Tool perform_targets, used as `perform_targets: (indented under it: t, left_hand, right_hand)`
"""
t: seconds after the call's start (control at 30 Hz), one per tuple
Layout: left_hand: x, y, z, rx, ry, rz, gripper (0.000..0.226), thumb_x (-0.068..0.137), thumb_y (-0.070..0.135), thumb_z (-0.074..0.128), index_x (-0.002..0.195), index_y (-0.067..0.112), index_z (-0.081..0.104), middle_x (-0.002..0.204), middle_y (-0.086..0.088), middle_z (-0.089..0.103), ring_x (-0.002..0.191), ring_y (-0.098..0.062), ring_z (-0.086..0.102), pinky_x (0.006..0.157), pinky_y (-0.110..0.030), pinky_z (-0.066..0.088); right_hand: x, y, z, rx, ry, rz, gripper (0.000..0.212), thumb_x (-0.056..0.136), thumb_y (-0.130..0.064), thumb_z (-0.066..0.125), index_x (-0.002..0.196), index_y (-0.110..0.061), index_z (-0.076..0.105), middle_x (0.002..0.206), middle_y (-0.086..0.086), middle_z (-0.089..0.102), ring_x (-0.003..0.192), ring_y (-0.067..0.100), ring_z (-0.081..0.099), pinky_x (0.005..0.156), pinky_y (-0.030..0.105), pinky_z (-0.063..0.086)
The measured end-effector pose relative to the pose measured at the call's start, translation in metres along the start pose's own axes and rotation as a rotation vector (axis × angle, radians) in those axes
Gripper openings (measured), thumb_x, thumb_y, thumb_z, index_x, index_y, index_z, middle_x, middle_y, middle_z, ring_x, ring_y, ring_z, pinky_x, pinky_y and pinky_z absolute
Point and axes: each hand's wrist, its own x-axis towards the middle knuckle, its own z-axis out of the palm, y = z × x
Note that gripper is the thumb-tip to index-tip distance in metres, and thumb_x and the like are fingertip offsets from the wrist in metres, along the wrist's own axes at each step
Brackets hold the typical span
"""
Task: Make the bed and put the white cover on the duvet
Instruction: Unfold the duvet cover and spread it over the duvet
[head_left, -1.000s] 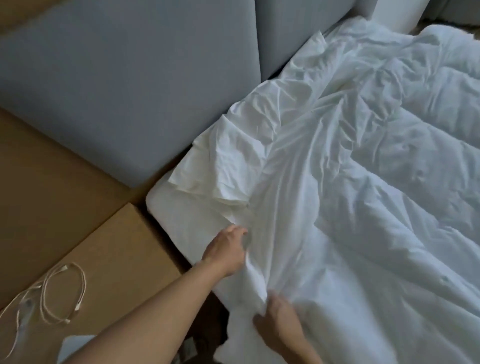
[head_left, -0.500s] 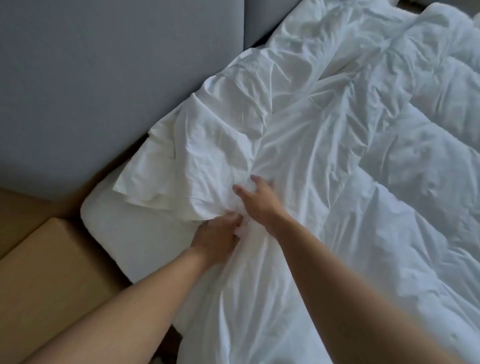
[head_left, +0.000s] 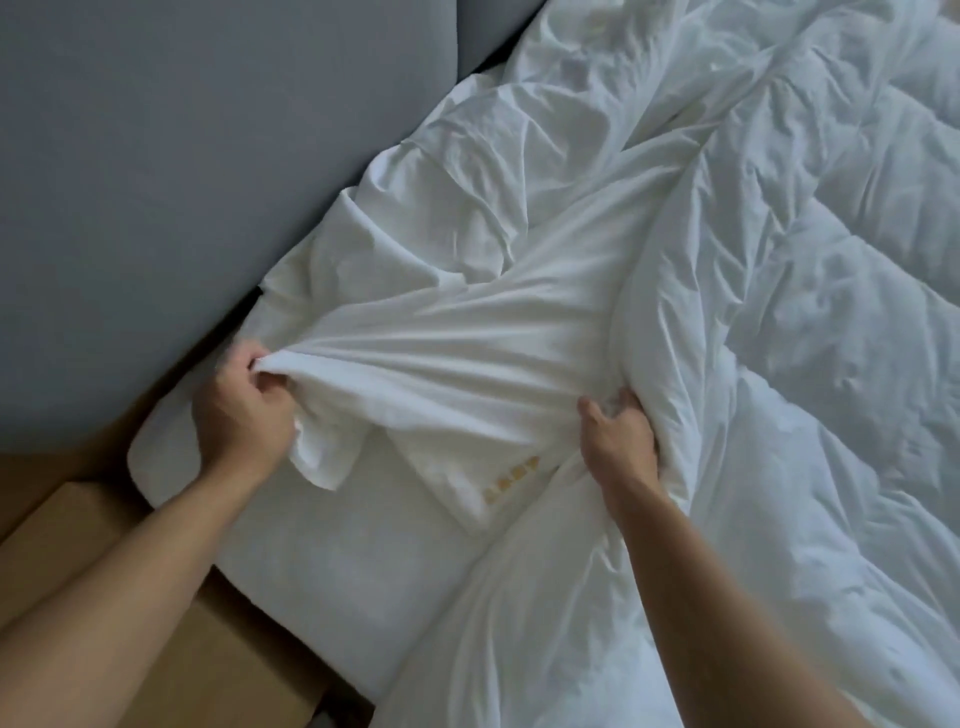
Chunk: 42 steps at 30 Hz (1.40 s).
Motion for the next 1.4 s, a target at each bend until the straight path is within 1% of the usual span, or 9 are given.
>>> perform_targets:
  t: [0.2,0.37,0.57,0.67,0.77,0.97,1.13,1.27,1.4]
  left_hand:
    - [0.026,-0.009,-0.024,0.015,0.105,-0.17,0.031,0.081,0.016,0.046,0.109,0.014,0.059,0.113,-0.024,0.061,0.1,-0.042,0.057,0.084,-0.047,0.047]
    - [-0.017,0.065,-0.032,0.154,0.108,0.302,0.062,0.059,-0.009,0.049,0.119,0.005,0.06,0.121,-0.028,0.047,0.106,-0.039,0.043,0.093,-0.046,0.036]
    - [-0.056,0.141,-0.027,0.028,-0.304,0.424,0.049,0.063,0.002,0.041,0.097,0.019,0.071,0.097,0.002,0.058,0.087,-0.022,0.054,0.078,-0.036,0.046]
    - [-0.07,0.161,0.006,-0.092,-0.714,0.324,0.034,0.082,0.014,0.053,0.108,0.025,0.073,0.095,0.006,0.068,0.083,-0.011,0.063,0.079,-0.03,0.053]
    - [-0.083,0.146,0.065,0.235,-0.932,0.294,0.05,0.084,0.037,0.07,0.13,0.022,0.056,0.129,-0.001,0.052,0.118,-0.022,0.056,0.097,-0.036,0.049]
    - [-0.084,0.128,0.107,0.196,-0.528,0.216,0.052,0.082,0.061,0.051,0.109,0.018,0.058,0.115,-0.005,0.057,0.107,-0.029,0.058,0.08,-0.041,0.05]
    - [-0.06,0.125,0.08,-0.079,-0.317,0.196,0.013,0.093,0.019,0.059,0.1,0.017,0.07,0.091,-0.006,0.073,0.081,-0.032,0.067,0.064,-0.033,0.046]
    - [-0.034,0.134,0.029,-0.287,-0.186,0.009,0.011,0.095,0.015,0.065,0.097,0.021,0.075,0.086,0.009,0.073,0.076,-0.01,0.065,0.065,-0.011,0.043]
    - [-0.002,0.137,-0.003,-0.616,-0.239,-0.263,0.014,0.092,0.019,0.07,0.082,0.028,0.074,0.084,0.004,0.076,0.082,-0.018,0.073,0.075,-0.035,0.06]
  right_hand:
    - [0.002,-0.031,0.02,0.05,0.001,0.008,0.063,0.089,-0.043,0.067,0.14,-0.009,0.051,0.142,0.015,0.055,0.135,0.03,0.049,0.11,0.034,0.036]
    - [0.043,-0.019,0.065,0.229,-0.063,0.104,0.081,0.041,-0.059,0.075,0.111,-0.023,0.056,0.11,0.009,0.069,0.103,0.033,0.07,0.093,0.048,0.057]
    - [0.022,-0.048,0.056,0.229,0.138,0.239,0.085,0.082,-0.039,0.077,0.151,-0.007,0.037,0.151,0.011,0.046,0.14,0.028,0.044,0.113,0.034,0.034]
    - [0.031,-0.047,0.053,0.358,0.096,0.262,0.066,0.088,-0.033,0.07,0.144,-0.007,0.047,0.143,0.01,0.053,0.131,0.03,0.05,0.105,0.031,0.039]
    - [0.031,-0.045,0.048,0.465,-0.031,0.206,0.038,0.087,-0.029,0.072,0.117,-0.009,0.06,0.111,0.007,0.065,0.103,0.029,0.062,0.089,0.034,0.048]
    - [0.003,-0.045,0.045,0.395,0.143,-0.088,0.04,0.083,-0.03,0.079,0.065,-0.014,0.047,0.055,-0.002,0.051,0.047,0.012,0.052,0.059,0.032,0.046]
    - [-0.019,-0.079,0.04,0.56,-0.023,-0.197,0.038,0.083,-0.043,0.077,0.068,-0.015,0.056,0.063,0.004,0.06,0.063,0.026,0.061,0.072,0.045,0.059]
    - [-0.038,-0.118,0.032,0.816,-0.372,-0.338,0.015,0.094,-0.019,0.071,0.092,-0.004,0.071,0.089,0.016,0.075,0.082,0.021,0.07,0.076,0.044,0.059]
    - [-0.043,-0.142,0.027,0.78,-0.523,-0.335,0.02,0.094,-0.01,0.062,0.082,-0.024,0.069,0.084,-0.009,0.067,0.079,0.006,0.061,0.077,0.024,0.048]
